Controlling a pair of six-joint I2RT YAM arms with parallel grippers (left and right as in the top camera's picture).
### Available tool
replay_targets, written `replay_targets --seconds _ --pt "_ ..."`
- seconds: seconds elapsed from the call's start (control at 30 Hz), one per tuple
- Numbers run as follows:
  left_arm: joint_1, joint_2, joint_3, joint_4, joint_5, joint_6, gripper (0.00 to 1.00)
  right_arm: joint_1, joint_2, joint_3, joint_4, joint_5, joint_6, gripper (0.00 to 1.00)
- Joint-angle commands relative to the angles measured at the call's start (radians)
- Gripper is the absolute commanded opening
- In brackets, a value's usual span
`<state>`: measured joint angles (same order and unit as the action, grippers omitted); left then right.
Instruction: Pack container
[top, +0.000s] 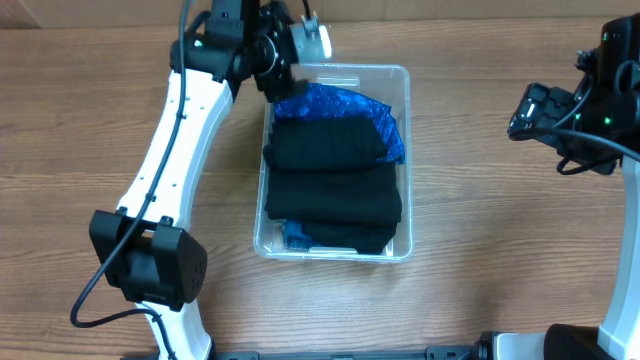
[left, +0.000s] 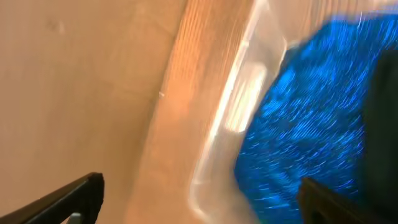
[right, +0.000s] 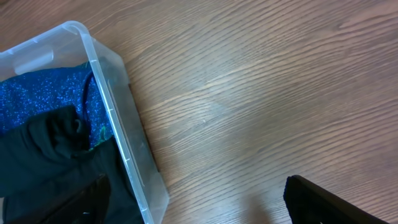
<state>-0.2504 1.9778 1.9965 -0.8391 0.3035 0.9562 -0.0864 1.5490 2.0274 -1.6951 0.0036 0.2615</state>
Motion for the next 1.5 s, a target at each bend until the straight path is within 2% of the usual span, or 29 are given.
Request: replay_targets --seconds 0.0,0.03,0.07,0.1,0.2,0.23,0.43,0.6,0.77,0.93,1.07,1.17,1.27,1.47 --pt "-0.024 -0.017 0.104 -0.132 0.098 -0.438 0.84 -0.005 -0.025 0.000 0.002 -0.006 -0.005 0.93" --pt "-0.029 -0.017 0.113 -0.175 0.143 -0.467 0.76 -0.005 -0.024 0.000 0.002 -0.006 -0.005 0.93" --pt "-0.040 -0.017 0.117 -0.234 0.210 -0.507 0.59 -0.005 -0.024 0.000 0.002 -0.006 -0.005 0.93" --pt "-0.050 -0.017 0.117 -0.281 0.254 -0.535 0.50 -0.005 -0.024 0.000 0.002 -0.006 -0.005 0.93" --pt "-0.087 -0.014 0.110 -0.409 0.262 -0.570 0.10 -0.005 -0.025 0.000 0.002 -0.006 -0.005 0.93" --pt "-0.099 -0.014 0.109 -0.447 0.248 -0.580 0.04 -0.005 -0.024 0.000 0.002 -0.006 -0.005 0.93" --pt "-0.158 -0.014 0.106 -0.606 0.161 -0.719 0.04 -0.005 -0.024 0.000 0.002 -0.006 -0.004 0.93" --pt "-0.172 -0.014 0.072 -0.580 0.063 -0.885 0.04 -0.005 -0.025 0.000 0.002 -0.006 -0.005 0.93" --pt "-0.172 -0.014 -0.052 -0.482 0.043 -1.027 0.04 -0.005 -0.024 0.000 0.002 -0.006 -0.005 0.94" --pt "-0.169 -0.005 -0.261 -0.273 -0.071 -1.172 0.04 -0.005 -0.025 0.000 0.002 -0.006 -0.005 0.94" --pt "-0.169 -0.002 -0.419 -0.155 -0.071 -1.266 0.04 -0.005 -0.025 0.000 0.002 -0.006 -0.005 0.94" --pt "-0.166 -0.002 -0.482 -0.117 -0.071 -1.297 0.04 -0.005 -0.024 0.000 0.002 -0.006 -0.005 0.93" --pt "-0.164 -0.006 -0.466 -0.121 -0.066 -1.281 0.04 -0.005 -0.024 0.000 0.002 -0.009 -0.005 0.94" --pt "-0.164 -0.040 -0.252 -0.212 -0.068 -1.205 0.04 -0.005 -0.025 0.000 0.002 -0.017 -0.005 0.94"
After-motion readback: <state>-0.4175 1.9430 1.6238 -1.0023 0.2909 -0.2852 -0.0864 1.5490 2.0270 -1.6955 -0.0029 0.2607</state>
